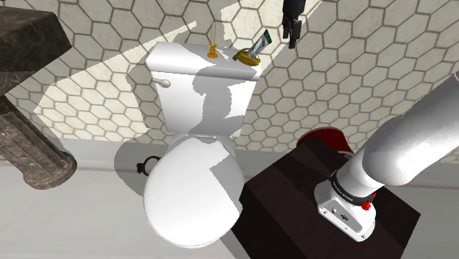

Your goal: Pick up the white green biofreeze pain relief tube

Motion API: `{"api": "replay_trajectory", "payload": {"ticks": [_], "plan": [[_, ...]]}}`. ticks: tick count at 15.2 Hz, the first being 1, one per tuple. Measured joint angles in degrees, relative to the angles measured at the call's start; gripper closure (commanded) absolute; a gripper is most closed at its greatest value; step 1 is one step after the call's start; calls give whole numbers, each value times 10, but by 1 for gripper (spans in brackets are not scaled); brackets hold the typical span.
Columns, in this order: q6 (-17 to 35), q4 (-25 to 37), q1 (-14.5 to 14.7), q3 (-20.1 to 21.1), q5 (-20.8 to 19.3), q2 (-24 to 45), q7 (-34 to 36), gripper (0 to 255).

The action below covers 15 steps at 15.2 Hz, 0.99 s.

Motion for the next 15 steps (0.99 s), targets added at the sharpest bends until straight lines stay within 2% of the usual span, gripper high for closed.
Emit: {"api": "replay_trajectory", "payload": {"ticks": [11,15], "plan": [[31,227,2,13,-14,221,-245,0],[55,220,2,16,-17,235,-256,0]]}}
